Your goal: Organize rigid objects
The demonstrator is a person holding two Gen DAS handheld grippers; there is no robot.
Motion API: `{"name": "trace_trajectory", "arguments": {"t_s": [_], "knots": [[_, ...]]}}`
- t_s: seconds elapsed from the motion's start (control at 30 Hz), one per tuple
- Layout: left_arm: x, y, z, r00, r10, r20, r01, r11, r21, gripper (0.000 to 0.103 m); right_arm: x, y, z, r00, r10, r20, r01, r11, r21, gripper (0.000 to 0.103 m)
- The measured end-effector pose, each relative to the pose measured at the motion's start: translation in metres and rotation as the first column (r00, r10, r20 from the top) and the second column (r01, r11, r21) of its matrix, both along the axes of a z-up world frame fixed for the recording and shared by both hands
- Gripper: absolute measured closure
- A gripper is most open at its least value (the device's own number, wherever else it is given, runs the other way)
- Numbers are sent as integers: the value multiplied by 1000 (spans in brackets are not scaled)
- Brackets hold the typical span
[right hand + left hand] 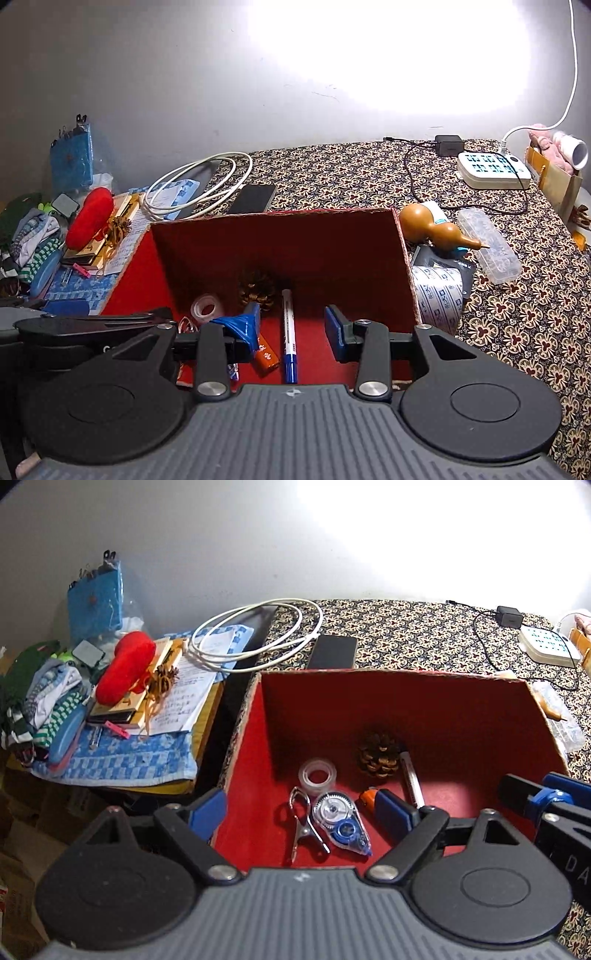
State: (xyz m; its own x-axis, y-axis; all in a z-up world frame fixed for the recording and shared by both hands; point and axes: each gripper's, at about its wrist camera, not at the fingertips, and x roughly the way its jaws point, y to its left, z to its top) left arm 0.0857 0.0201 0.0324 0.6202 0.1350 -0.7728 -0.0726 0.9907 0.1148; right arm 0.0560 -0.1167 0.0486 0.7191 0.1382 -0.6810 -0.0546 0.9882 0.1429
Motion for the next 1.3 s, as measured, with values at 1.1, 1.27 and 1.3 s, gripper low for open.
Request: {"name": "trace_trajectory", "arguments": {"t_s": [1.1,1.27,1.3], "knots": [[63,-4,-47,999,-33,-8,33,999,29,15,67,0,-48,998,-17,64,20,999,-38,81],[69,-4,-53,999,-32,-25,32,999,22,15,69,0,-49,998,-16,60,18,999,-29,81],[70,-3,-55,999,-31,-27,32,999,23,15,69,-1,-49,998,-18,56,20,1000,-23,81]]}}
